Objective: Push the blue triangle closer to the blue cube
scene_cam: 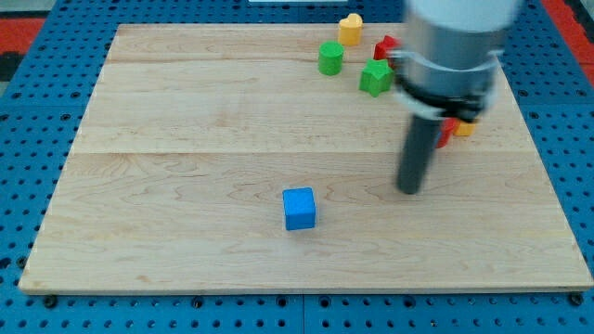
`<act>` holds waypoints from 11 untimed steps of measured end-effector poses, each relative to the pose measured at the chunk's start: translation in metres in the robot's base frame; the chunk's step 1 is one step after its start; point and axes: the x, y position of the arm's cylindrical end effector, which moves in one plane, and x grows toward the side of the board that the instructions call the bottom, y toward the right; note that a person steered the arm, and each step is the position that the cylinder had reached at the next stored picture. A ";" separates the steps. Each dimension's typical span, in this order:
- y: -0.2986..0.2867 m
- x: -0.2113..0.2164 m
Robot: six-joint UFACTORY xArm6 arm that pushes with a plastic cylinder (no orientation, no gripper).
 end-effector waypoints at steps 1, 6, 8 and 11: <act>0.084 -0.001; -0.121 -0.110; -0.165 -0.159; -0.153 0.011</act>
